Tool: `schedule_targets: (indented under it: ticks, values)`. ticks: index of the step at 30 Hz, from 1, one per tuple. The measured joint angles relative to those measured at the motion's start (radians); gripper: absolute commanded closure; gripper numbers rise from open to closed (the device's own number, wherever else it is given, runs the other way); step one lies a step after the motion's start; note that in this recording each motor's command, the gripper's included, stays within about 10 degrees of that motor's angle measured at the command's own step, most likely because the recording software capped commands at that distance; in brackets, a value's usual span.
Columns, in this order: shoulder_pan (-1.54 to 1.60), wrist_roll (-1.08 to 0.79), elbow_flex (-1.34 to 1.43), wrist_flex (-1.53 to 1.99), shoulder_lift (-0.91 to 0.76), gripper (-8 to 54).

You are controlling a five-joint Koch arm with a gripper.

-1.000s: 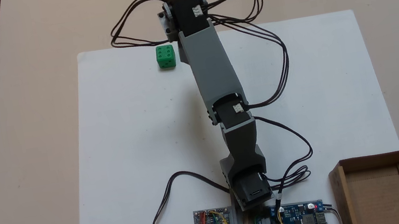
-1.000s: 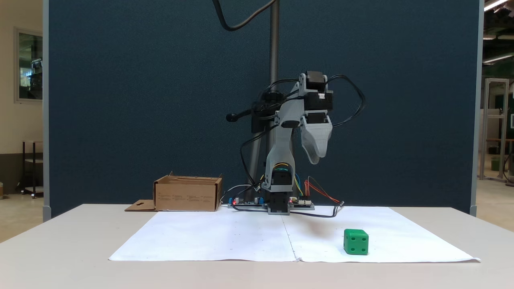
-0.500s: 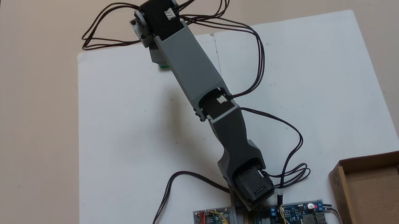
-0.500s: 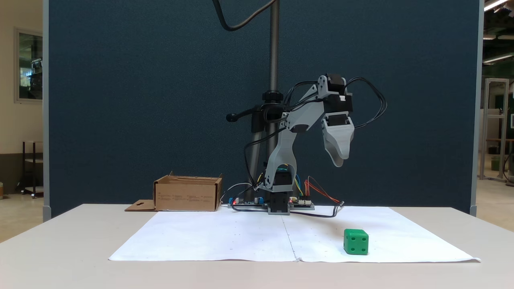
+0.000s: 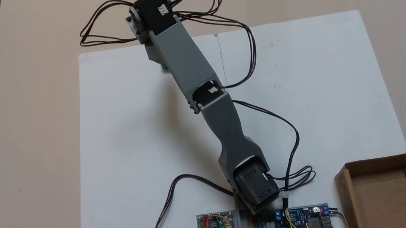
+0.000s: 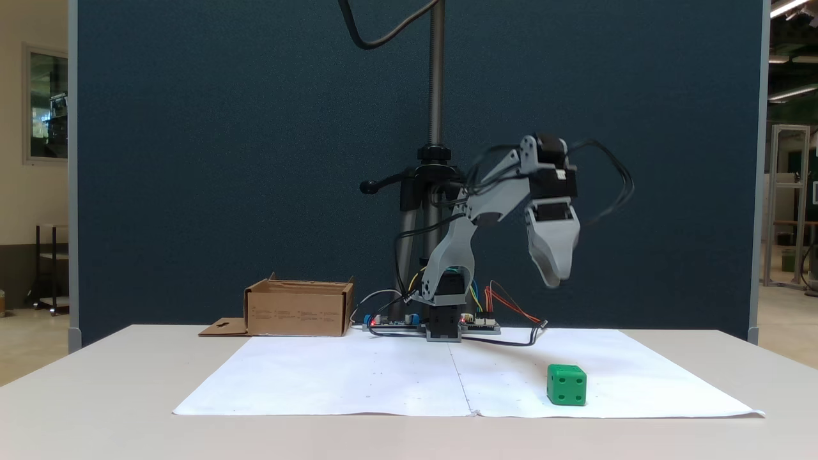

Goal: Grasp a green dice and put it in the bin.

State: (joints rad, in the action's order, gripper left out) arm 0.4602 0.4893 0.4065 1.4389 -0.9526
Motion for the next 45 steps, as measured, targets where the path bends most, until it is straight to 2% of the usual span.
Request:
schedule_targets:
  ticks: [22,45]
  values:
    - [-0.003,0.055,-0.198,0.006,0.207,1.9]
    - [-0.025,0.071,-0.198,0.012,0.319,2.1]
